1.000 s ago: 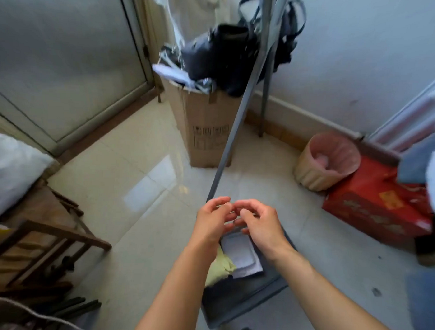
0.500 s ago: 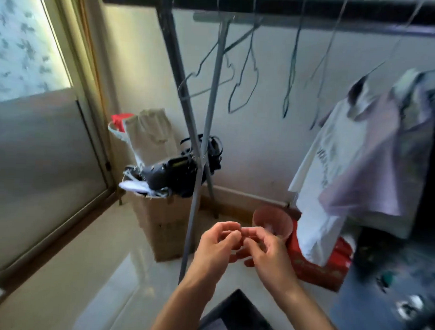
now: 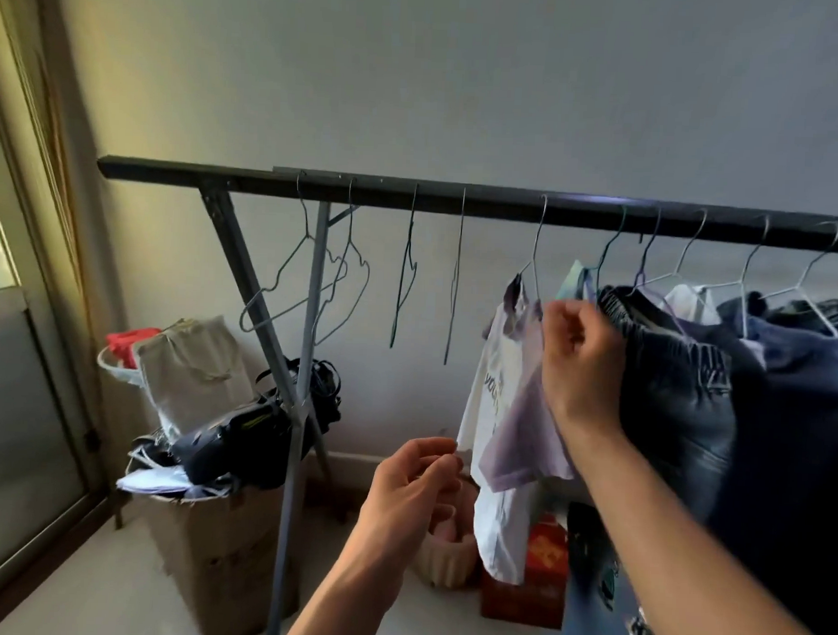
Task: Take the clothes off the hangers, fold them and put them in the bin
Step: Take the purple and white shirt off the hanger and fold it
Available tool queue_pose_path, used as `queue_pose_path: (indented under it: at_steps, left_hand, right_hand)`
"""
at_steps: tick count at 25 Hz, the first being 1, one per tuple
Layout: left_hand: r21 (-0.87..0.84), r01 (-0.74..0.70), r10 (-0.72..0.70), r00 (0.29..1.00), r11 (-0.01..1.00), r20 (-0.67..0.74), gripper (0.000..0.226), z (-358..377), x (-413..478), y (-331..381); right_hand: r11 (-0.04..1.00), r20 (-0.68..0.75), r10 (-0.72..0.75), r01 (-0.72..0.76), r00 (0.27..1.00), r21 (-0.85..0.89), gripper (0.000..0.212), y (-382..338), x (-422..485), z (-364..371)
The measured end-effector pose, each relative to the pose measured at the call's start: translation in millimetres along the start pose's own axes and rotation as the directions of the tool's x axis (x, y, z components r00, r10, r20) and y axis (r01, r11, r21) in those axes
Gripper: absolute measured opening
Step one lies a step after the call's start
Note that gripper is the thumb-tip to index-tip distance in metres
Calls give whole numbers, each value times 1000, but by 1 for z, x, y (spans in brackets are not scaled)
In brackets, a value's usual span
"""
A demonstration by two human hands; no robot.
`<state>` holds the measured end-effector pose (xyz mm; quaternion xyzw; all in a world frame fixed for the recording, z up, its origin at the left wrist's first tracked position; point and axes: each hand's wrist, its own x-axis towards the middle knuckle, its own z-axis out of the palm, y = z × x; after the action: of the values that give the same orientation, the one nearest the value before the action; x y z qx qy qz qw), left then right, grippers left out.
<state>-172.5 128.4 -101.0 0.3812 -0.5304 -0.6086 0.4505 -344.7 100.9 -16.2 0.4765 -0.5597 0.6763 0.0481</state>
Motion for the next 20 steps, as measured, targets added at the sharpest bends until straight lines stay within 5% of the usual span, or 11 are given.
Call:
queue_pose_path:
  at_steps: [4,7,13,20]
  left_hand:
    - [6,-14,14,999,1000,-35,14,-2,-5,4]
    - [26,-21,23,997,999,-74,15,-8,-8,3]
    - [34,-30,34,994,999,-106,15,-5,-5,0]
    - [121,-149,159,985,981,-70,16,34,10,10]
  right_hand:
    - [885,167,180,-86,969,-457,25,29,84,25]
    - [803,256,278,-78,926,-590,21,34,101,38]
    - [873,180,96,4,979,-488,18,17,96,19]
    - [826,219,-68,178,973,-534,11,27,81,-68]
